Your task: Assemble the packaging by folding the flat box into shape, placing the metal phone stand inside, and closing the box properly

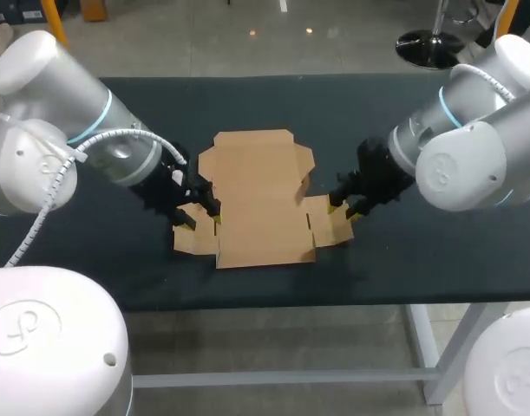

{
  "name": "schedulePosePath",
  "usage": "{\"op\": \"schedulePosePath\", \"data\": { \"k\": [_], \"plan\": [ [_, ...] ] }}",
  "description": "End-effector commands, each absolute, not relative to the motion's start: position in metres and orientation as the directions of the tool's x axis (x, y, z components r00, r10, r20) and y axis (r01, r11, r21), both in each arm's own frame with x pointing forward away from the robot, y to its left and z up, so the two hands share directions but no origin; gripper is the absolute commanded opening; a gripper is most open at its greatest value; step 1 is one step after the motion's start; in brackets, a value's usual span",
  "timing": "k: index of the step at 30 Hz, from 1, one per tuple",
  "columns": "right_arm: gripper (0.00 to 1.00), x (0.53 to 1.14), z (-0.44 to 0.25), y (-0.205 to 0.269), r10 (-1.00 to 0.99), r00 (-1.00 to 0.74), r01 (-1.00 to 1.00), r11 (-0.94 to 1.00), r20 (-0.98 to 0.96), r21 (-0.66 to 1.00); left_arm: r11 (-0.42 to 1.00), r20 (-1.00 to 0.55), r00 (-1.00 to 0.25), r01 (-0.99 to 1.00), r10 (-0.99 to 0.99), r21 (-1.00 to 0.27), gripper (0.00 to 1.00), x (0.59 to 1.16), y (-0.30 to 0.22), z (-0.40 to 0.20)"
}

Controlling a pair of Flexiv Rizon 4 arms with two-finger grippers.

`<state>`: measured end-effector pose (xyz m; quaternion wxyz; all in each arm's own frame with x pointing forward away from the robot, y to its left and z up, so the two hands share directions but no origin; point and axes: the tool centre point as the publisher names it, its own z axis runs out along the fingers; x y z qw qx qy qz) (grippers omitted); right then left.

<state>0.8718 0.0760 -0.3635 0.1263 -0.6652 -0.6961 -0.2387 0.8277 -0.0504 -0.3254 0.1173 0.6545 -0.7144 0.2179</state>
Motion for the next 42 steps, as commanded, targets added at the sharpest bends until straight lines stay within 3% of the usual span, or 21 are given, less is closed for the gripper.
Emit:
{"op": "schedulePosePath", "data": {
  "k": [1,6,8,21,38,42],
  "plan": [
    [0.76,0.883,-0.356,0.063,0.690,-0.097,0.995,0.089,0.717,0.049,0.058,0.452,-0.120,-0.987,-0.884,-0.147,1.00,0.835,-0.045,-0.315],
    [0.90,0.898,-0.349,0.058,0.666,-0.100,0.994,0.096,0.739,0.047,0.100,0.471,-0.155,-0.985,-0.869,-0.139,1.00,0.850,-0.040,-0.307],
    [1.00,0.904,-0.346,0.056,0.659,-0.099,0.994,0.096,0.746,0.047,0.112,0.476,-0.166,-0.984,-0.864,-0.140,1.00,0.855,-0.037,-0.304],
    [1.00,0.952,-0.339,0.048,0.608,-0.097,0.993,0.110,0.788,0.038,0.146,0.510,-0.201,-0.979,-0.836,-0.145,1.00,0.897,-0.016,-0.291],
    [1.00,0.952,-0.339,0.048,0.608,-0.097,0.993,0.110,0.788,0.038,0.146,0.510,-0.201,-0.979,-0.836,-0.145,1.00,0.897,-0.016,-0.291],
    [1.00,0.962,-0.339,0.047,0.577,-0.103,0.992,0.116,0.810,0.044,0.201,0.528,-0.254,-0.967,-0.810,-0.158,1.00,0.915,-0.016,-0.280]
  ]
}}
